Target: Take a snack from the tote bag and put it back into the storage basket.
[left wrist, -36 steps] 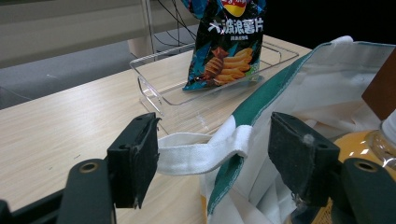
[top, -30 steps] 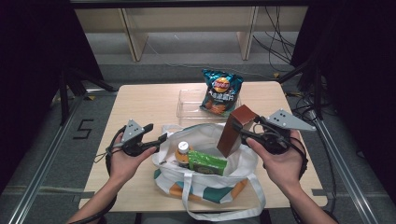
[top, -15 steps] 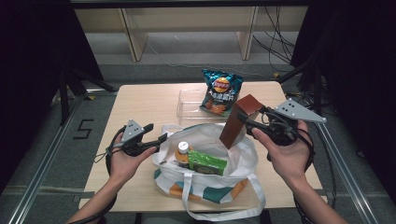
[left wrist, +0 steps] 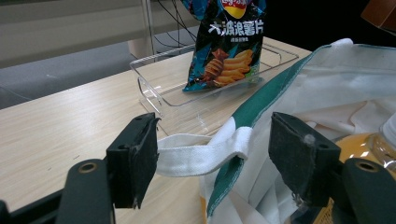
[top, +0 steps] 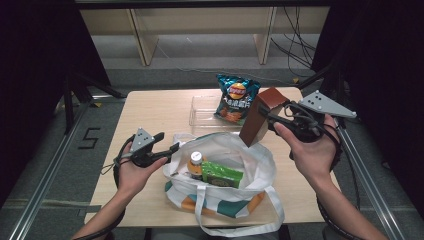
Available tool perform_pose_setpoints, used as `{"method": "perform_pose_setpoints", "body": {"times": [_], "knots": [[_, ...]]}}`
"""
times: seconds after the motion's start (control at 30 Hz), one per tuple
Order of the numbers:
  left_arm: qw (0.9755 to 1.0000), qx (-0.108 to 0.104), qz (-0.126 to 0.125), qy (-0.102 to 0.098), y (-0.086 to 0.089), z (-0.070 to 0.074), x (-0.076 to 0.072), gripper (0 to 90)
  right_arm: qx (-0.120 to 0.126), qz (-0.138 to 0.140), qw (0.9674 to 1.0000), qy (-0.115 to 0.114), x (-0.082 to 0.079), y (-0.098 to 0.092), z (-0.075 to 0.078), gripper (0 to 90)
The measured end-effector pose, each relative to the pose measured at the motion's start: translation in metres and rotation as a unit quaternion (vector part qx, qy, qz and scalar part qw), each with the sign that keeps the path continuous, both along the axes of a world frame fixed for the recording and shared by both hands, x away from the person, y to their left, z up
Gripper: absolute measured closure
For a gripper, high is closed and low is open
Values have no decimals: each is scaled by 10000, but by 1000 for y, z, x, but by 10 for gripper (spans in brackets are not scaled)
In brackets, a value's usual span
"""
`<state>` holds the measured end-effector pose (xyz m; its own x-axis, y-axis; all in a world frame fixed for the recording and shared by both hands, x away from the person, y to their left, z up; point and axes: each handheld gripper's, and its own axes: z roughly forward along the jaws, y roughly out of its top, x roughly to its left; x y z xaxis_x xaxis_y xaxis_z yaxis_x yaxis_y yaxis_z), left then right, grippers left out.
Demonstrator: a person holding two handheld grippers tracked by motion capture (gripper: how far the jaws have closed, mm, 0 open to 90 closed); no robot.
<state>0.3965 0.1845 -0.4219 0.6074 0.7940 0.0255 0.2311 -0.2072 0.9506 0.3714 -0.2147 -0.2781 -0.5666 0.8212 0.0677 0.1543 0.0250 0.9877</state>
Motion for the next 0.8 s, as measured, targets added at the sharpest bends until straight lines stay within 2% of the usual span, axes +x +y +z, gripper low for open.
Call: {"method": "perform_pose_setpoints", "body": {"times": [0.1, 0.27, 0.33, 0.43, 0.47, 0.57, 0.63, 0.67, 0.7, 0.73, 0.77, 0.8], "knots": [[10000, -15, 10, 8, 0, 0, 0, 325, -88, -29, 9999, -74, 4, -1, 3, 394], [10000, -12, 7, 16, -1, 0, 0, 326, -20, -58, 10000, -61, 8, 1, 9, 394], [10000, -9, 8, 16, -1, 0, 0, 326, -69, -51, 9998, -152, 12, 0, 11, 394], [10000, -17, 11, 12, -1, 0, 0, 326, -19, -90, 9999, -105, 16, 1, 12, 394], [9999, -97, 20, 49, -1, 0, -1, 326, -26, -128, 9998, -134, 18, 1, 13, 394], [10000, 3, 1, 3, 0, 0, 0, 326, -49, -127, 9998, -128, 23, 2, 14, 394], [10000, -84, 7, 40, -1, 0, -1, 326, -45, -153, 9997, -159, 26, 2, 15, 394], [10000, 7, 7, -2, 0, 1, 0, 325, -20, -194, 9998, -90, 27, 3, 15, 394], [10000, -1, 0, -10, 0, 1, 0, 325, -58, -171, 9997, -183, 30, 2, 15, 394], [10000, -5, 6, -6, 0, 1, 0, 325, -10, -225, 9997, -72, 30, 3, 16, 394], [10000, -2, 5, -9, 1, 1, 0, 326, -70, -189, 9997, -168, 33, 2, 16, 394], [10000, 0, 5, -9, 1, 1, 0, 325, -49, -235, 9996, -115, 34, 2, 16, 394]]}}
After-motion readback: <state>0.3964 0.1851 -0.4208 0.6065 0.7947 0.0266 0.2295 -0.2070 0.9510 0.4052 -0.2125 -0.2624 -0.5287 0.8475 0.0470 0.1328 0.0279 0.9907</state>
